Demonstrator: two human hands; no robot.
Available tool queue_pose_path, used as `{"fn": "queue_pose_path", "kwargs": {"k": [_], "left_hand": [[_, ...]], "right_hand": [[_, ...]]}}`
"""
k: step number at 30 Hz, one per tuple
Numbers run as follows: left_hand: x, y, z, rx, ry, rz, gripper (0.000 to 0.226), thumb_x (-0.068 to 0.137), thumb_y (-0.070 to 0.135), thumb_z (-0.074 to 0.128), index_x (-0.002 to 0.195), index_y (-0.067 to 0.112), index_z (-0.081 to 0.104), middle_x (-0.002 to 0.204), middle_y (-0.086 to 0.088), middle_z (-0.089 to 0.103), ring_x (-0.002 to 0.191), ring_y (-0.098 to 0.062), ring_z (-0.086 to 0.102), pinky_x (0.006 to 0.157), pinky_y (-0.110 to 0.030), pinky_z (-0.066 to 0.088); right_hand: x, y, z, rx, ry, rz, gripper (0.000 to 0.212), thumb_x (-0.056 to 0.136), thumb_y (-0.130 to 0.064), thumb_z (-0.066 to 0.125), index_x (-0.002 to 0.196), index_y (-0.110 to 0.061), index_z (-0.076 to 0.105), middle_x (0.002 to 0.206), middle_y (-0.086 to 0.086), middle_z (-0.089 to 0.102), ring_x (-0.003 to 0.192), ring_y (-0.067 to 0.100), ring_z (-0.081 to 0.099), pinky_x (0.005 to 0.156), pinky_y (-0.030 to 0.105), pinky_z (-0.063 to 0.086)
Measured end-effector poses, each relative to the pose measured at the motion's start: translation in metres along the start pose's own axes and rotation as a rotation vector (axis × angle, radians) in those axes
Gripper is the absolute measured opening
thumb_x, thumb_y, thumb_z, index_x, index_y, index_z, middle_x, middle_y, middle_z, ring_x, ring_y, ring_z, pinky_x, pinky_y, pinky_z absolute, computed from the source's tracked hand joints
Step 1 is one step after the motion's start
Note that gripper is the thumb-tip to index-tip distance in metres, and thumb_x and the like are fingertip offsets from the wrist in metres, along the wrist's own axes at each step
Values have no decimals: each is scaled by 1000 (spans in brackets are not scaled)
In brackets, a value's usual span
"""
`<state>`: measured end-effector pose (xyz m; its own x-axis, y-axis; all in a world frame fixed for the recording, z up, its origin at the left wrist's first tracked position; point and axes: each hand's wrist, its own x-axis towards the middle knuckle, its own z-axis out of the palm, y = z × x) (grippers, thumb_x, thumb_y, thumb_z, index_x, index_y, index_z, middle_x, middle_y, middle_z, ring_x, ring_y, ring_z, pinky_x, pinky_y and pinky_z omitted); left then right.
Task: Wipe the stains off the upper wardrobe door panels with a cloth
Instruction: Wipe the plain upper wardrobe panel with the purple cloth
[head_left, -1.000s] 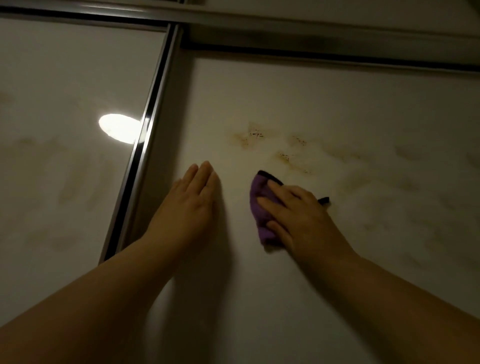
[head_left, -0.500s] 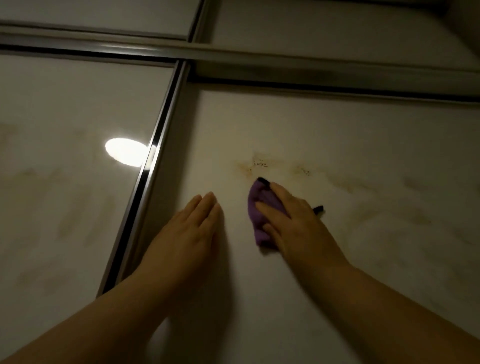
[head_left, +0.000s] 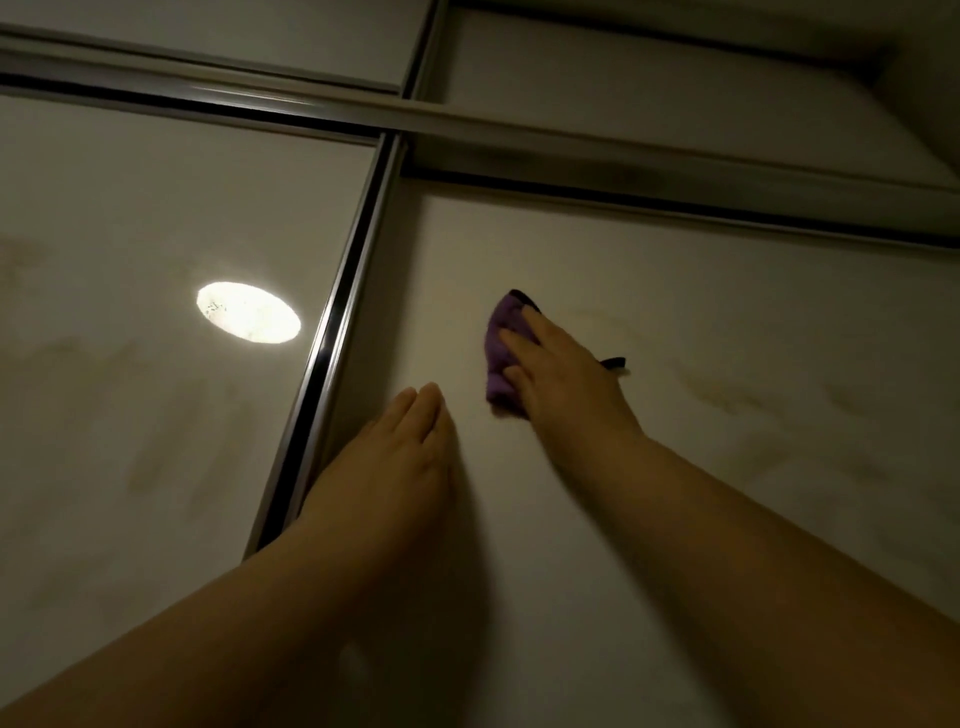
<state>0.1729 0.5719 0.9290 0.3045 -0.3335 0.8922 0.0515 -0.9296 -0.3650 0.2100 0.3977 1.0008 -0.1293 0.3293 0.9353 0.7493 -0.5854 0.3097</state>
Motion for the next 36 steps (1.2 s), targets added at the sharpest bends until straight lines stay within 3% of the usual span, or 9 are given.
{"fn": "queue_pose_path", "kwargs": {"k": [5, 8, 11, 14, 18, 24, 28, 32, 36], "left_hand": [[4, 1, -2, 22, -21, -16, 54, 98, 23, 19, 145, 6, -2, 154, -12, -11, 140, -25, -8, 113, -35, 2], [5, 3, -2, 23, -44, -19, 54, 96, 23, 13, 145, 4, -1, 154, -13, -9, 140, -26, -7, 113, -34, -1], [6, 2, 0, 2, -5, -8, 54, 97, 22, 14, 145, 5, 0, 154, -14, -8, 140, -26, -6, 113, -34, 1], [4, 2, -1, -42, -27, -29, 56, 99, 24, 26, 146, 7, 1, 155, -11, -9, 140, -24, -7, 113, -38, 8], [1, 7, -1, -53, 149, 12, 53, 94, 16, 37, 141, -4, 22, 152, -21, 11, 138, -35, 15, 110, -40, 19], [4, 15, -8, -110, 218, -69, 57, 82, 23, 33, 130, -6, 43, 142, -22, 37, 128, -36, 36, 102, -40, 32], [4, 17, -10, -77, 217, -56, 50, 82, 23, 36, 112, -10, 59, 119, -26, 57, 105, -40, 58, 83, -44, 48], [-2, 21, -2, -106, 173, -98, 55, 94, 19, 43, 142, 2, 24, 152, -15, 17, 138, -29, 17, 110, -38, 13], [0, 29, 5, -140, 174, -76, 51, 83, 15, 46, 128, -8, 46, 136, -27, 41, 123, -43, 41, 95, -59, 38]], "right_hand": [[0, 7, -29, -28, -50, 132, 49, 95, 0, 41, 142, -6, 27, 147, 7, 29, 96, -4, 48, 71, -10, 25], [27, 7, -20, -228, -100, 148, 49, 95, -3, 41, 141, -8, 28, 140, 4, 32, 119, 17, 40, 92, 6, 25], [34, 5, 2, -260, 20, 52, 44, 96, -18, 42, 139, -13, 36, 152, 3, 24, 136, 16, 21, 85, -10, 0], [-1, -3, 8, -301, -77, -115, 45, 97, -20, 42, 141, -15, 34, 154, 2, 21, 140, 18, 18, 91, -6, -8], [-41, 20, -17, -332, -41, -168, 43, 90, -20, 47, 131, -10, 51, 145, 13, 36, 134, 31, 35, 102, 3, -1], [5, 31, -29, -409, -10, -18, 47, 96, -20, 41, 142, -14, 31, 154, 7, 20, 140, 22, 17, 104, 16, 12], [-31, 2, -1, -409, -93, -173, 50, 98, -29, 38, 145, -21, 24, 157, 5, 8, 142, 22, 9, 110, 27, 5], [-82, 24, -15, -410, -165, -309, 44, 94, -30, 42, 136, -19, 43, 148, 10, 33, 135, 29, 32, 107, 26, 9], [-57, 64, -56, -484, -93, -122, 44, 95, -24, 35, 135, -7, 43, 149, 19, 27, 137, 36, 27, 104, 20, 6]]}}
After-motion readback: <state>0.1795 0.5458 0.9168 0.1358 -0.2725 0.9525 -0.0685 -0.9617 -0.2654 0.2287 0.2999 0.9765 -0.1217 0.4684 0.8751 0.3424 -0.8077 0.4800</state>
